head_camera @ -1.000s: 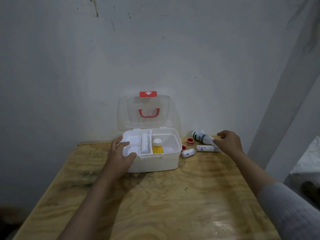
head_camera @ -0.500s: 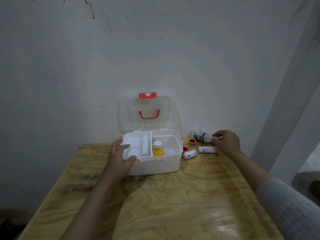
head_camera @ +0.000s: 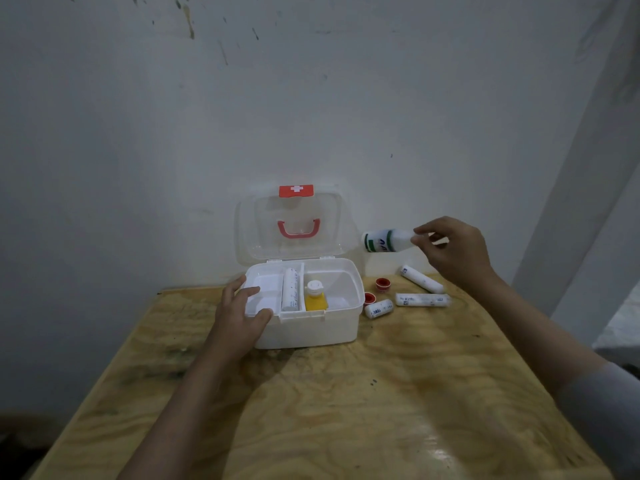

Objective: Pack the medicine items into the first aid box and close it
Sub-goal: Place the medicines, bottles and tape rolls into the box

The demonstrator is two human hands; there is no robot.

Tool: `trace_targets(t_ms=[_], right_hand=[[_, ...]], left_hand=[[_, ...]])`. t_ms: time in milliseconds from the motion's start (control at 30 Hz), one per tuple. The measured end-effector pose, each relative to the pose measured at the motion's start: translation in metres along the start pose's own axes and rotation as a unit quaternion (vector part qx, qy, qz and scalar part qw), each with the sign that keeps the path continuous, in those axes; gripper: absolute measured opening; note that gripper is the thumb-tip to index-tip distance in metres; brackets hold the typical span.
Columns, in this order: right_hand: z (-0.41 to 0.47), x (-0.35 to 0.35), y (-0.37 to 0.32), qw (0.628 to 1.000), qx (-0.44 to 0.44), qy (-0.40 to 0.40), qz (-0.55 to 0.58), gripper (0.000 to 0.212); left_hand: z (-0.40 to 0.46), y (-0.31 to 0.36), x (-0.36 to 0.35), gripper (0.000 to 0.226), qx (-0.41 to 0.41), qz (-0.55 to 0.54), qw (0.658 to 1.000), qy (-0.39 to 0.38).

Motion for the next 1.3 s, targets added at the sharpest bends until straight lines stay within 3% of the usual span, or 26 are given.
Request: trace_targets(t_ms=[367, 600, 833, 1000, 1167, 1300], right_hand=[[-0.009, -0.024, -0.076, 0.97, 0.165, -0.177, 0.003, 0.019], [-0.025, -0.065, -0.096, 0.96, 0.179, -0.215, -0.03, 0.028], [-0.039, -0.074, -0.092, 0.97, 0.106, -0.215, 0.046, 0.029], [-0.043, -0.061, -0.04, 0.984, 0.007, -0.151, 0.089, 0.019], [-0.054, -0.048, 0.04, 0.986, -0.058, -0.159, -0.013, 0.028], [-0.06, -0.053, 0.09, 0.957, -0.095, -0.25, -0.109, 0.042]], left_hand=[[0.001, -0.002, 0.001, 0.043, -0.006, -0.022, 1.0, -0.004], [-0.001, -0.001, 0.001, 0.043, -0.004, -0.02, 1.0, -0.007], [0.0, -0.001, 0.002, 0.044, 0.0, -0.013, 1.0, -0.01], [0.001, -0.002, 0.001, 0.044, 0.002, -0.015, 1.0, -0.007], [0.001, -0.003, 0.0, 0.044, 0.0, -0.025, 1.0, 0.003], [0.001, -0.004, -0.001, 0.043, -0.002, -0.027, 1.0, 0.008]])
Point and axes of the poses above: each hand's wrist, its own z-axis towards the middle knuckle, its own x-axis out of the back of the hand, y = z × x, the point moved 5 cm from there along z, towards the middle knuckle, and after that the axes turned 10 degrees about -z, right-handed, at the moved point
